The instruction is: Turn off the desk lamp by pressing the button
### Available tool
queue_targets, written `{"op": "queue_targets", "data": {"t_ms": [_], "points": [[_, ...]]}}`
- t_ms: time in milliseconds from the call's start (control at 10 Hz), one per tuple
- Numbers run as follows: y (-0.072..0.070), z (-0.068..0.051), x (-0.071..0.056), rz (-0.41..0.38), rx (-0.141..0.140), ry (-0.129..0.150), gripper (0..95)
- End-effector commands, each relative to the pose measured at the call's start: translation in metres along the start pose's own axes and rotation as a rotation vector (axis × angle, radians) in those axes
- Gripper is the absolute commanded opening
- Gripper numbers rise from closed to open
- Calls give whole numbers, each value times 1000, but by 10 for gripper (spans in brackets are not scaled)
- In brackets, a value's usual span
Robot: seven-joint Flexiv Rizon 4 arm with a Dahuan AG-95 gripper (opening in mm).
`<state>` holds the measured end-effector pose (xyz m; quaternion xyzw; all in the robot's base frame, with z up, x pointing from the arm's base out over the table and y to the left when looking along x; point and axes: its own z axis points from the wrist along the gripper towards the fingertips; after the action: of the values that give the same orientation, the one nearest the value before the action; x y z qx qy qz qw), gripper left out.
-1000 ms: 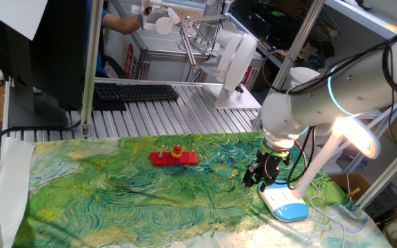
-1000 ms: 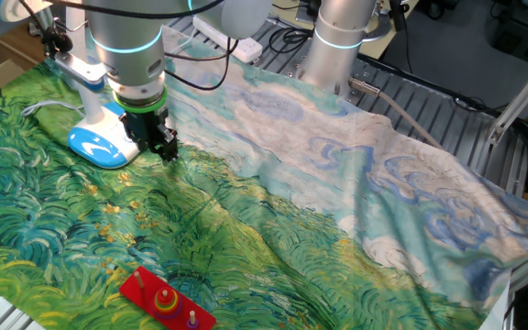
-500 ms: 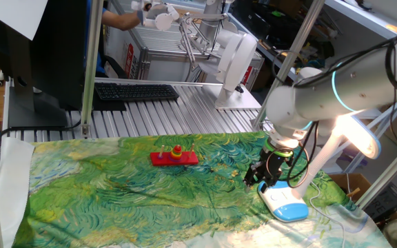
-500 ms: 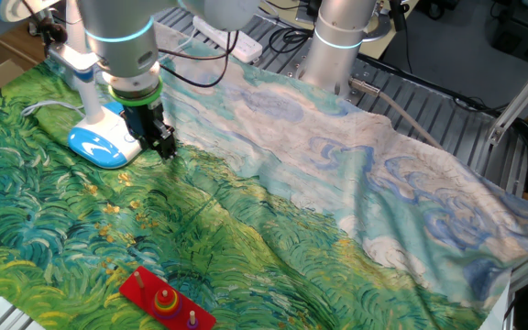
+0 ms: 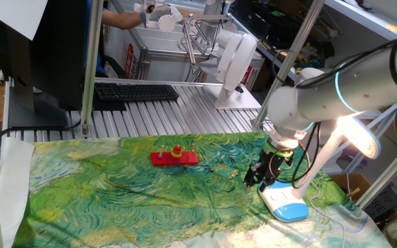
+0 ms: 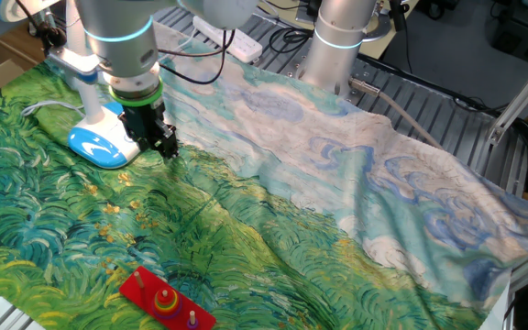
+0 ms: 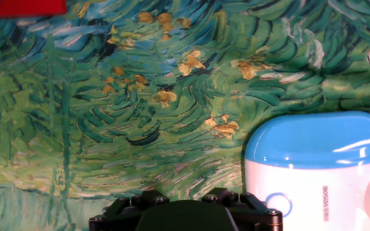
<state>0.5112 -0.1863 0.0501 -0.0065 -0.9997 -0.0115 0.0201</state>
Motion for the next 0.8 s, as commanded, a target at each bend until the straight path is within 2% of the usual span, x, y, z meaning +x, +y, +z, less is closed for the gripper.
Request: {"op": "queue_targets", "data": {"t_ms": [100,300,800], "points": [[-1,-1,1,6,64,-15,570],[-1,-1,1,-35,69,-38,570],[-1,-1,1,-69,103,-53,570]]}}
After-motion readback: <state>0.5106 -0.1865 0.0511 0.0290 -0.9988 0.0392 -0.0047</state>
